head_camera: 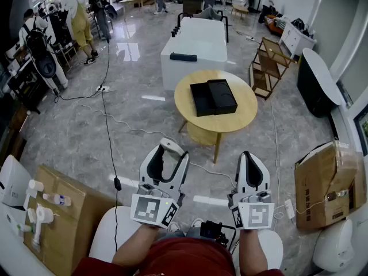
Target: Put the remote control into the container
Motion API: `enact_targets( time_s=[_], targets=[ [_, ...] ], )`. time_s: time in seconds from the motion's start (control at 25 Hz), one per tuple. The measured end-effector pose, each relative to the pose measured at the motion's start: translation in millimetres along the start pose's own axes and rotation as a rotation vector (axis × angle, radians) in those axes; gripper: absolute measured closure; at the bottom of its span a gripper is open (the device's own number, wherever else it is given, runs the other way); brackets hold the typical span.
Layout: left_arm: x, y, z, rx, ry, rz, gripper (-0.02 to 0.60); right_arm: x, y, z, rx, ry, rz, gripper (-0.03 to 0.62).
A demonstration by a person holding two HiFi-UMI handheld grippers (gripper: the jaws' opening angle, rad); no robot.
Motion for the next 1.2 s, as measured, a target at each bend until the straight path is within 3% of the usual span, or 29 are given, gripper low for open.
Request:
enact_targets(
  time_s=[0.52,1.2],
  targets=[
    [18,-7,27,-0.001,0.001,-0.013,0.305,-3,-3,30,0.009,0.005,0.005,0.572],
    [70,-20,73,0.012,0.018,-0.023,0.305,0,-17,101,0.034,0.009,0.012,0.572]
  ],
)
Point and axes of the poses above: the fingertips, and each gripper's own axes: x forward along the fingers, z to its right, y out of its top, the point moved 4 cm from there along -x, backward along the fingers, and after that the axes turned 11 degrees about -y, right-handed, at the moved point
